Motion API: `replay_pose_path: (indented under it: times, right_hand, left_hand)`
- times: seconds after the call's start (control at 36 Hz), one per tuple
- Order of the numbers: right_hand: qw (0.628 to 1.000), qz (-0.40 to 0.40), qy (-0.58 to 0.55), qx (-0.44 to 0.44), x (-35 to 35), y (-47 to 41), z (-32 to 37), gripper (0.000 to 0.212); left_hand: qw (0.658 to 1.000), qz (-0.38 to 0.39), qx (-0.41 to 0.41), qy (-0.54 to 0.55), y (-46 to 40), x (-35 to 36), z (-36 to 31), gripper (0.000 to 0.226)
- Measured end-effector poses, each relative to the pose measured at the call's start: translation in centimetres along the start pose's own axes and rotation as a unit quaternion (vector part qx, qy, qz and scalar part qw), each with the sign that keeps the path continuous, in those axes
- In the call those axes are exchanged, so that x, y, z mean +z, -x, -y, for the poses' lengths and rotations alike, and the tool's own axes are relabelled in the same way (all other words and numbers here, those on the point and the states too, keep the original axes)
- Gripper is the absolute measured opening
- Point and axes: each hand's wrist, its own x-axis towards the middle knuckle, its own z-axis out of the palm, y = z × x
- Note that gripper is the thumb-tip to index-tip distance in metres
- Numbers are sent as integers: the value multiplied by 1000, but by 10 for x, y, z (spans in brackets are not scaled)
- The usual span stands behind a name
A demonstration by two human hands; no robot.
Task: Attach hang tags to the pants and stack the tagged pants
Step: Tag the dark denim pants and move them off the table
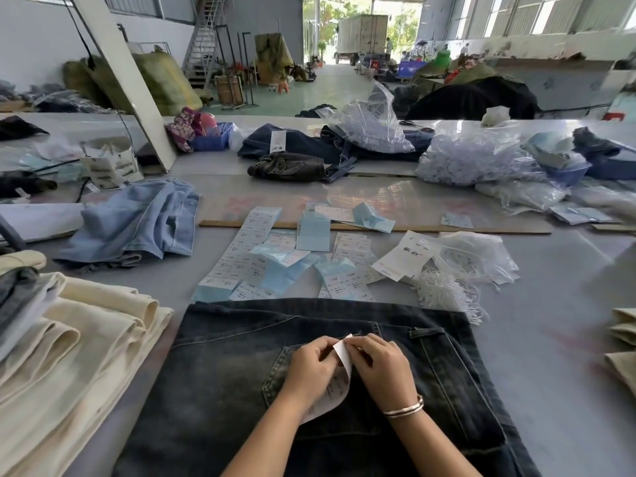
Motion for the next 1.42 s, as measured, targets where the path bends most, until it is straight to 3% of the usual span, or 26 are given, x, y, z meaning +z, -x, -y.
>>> replay_pose_path:
  times: [0.11, 0.19, 0.28, 0.39, 0.5, 0.61, 0.78, 0.89, 0.94, 1.0, 1.06, 1.14, 1.22, 1.42]
  right_hand:
    - [999, 27, -35, 17, 0, 1, 0, 13]
    - [988, 59, -131, 64, 0, 0, -4, 16]
    - [975, 6, -194, 110, -1, -4, -8, 23]
    - [933, -17, -300, 198, -3, -10, -12, 24]
    - [922, 35, -331, 196, -7, -12, -12, 22]
    - [928, 90, -309, 186, -6, -13, -12, 17]
    - [918, 80, -313, 231, -3, -15, -16, 12]
    - [854, 14, -419, 307, -7, -17, -16, 14]
    - [834, -1, -444, 328, -10, -17, -15, 14]
    - [826, -3, -455, 333, -12, -17, -14, 13]
    - [804, -10, -485, 344, -17, -18, -14, 12]
    - [786, -18, -504, 357, -26, -18, -17, 10]
    - [801, -7, -478, 362, -38, -16, -22, 11]
    - [879, 27, -303, 368, -70, -12, -49, 9]
  left_hand:
    - [1000, -13, -11, 0, -2, 1, 1, 17]
    - [996, -50, -42, 66, -4, 3, -3, 17]
    - [970, -60, -128, 200, -5, 5, -13, 20]
    - [950, -39, -206, 230, -10, 1, -24, 20]
    - [992, -31, -102, 64, -12, -1, -29, 19]
    - [999, -31, 8, -19, -11, 3, -33, 17]
    - [998, -54, -2, 38, -12, 12, -33, 15]
    - [973, -81, -86, 198, -12, 15, -33, 13]
    - [964, -94, -104, 225, -12, 14, -32, 14]
    - [979, -99, -80, 159, -14, 14, -28, 16]
    - [995, -87, -28, 28, -18, 13, -27, 17]
    - [988, -18, 21, -151, -26, 17, -27, 18]
    - [958, 34, 26, -284, -35, 23, -34, 22]
    - [931, 109, 63, -342, -51, 49, -56, 21]
